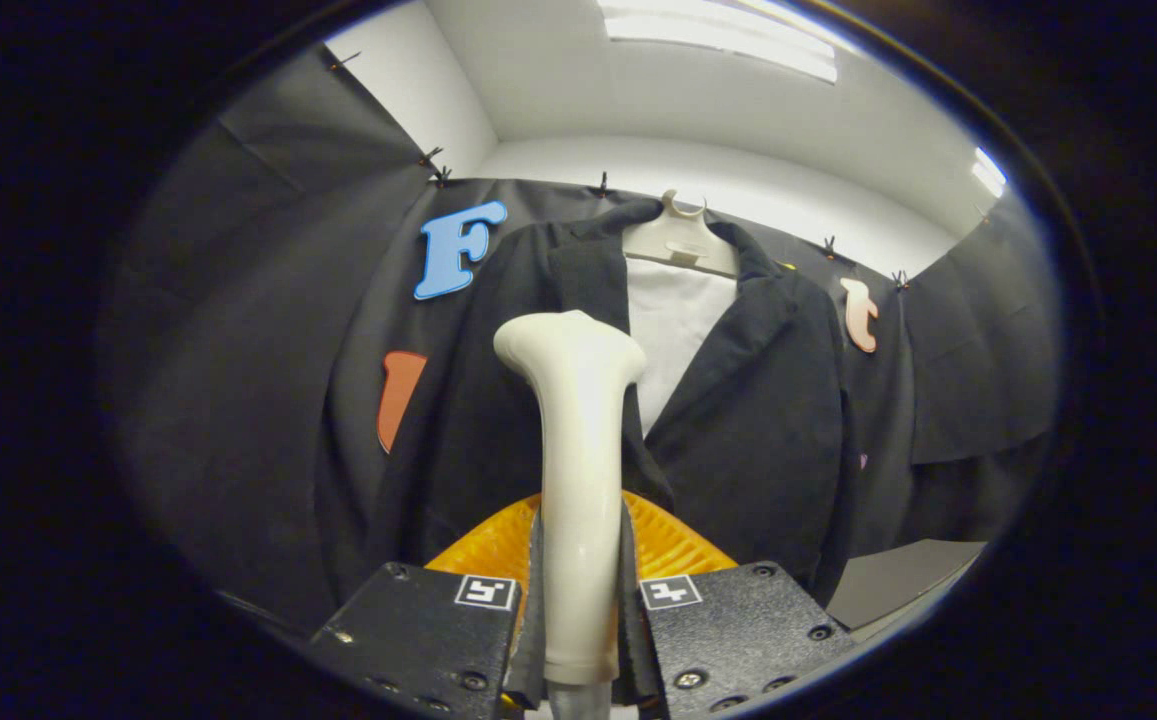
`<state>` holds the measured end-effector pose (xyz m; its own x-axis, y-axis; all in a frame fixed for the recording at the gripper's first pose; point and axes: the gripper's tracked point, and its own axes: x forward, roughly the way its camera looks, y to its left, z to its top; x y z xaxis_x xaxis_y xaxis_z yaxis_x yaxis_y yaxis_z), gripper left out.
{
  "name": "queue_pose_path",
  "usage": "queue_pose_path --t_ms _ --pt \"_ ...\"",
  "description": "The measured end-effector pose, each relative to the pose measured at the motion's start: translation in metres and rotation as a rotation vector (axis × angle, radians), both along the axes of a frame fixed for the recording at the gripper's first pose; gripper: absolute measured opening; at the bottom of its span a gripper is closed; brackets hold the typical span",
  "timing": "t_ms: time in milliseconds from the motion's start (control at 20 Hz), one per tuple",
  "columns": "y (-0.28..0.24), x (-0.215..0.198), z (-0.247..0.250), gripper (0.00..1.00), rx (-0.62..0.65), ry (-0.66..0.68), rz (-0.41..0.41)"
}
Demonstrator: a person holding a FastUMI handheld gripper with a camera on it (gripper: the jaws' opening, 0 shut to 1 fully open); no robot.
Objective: Iron the clothes twice with a garment steamer, once on the left side and once on the right side.
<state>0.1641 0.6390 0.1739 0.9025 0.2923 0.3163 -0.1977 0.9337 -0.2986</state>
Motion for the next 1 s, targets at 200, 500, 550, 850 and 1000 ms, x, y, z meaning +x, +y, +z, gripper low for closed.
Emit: queue_pose_path --t_ms 200,500,550,850,1000 --pt "-0.008 -0.005 -0.024 0.32 -0.021 0.036 -0.024" --pt "-0.012 -0.012 -0.046 0.32 -0.045 0.068 -0.036" --pt "-0.013 -0.013 -0.049 0.32 -0.044 0.076 -0.038" --pt "-0.018 -0.016 -0.083 0.32 -0.069 0.164 -0.042" --pt "-0.024 -0.015 -0.102 0.32 -0.079 0.209 -0.052"
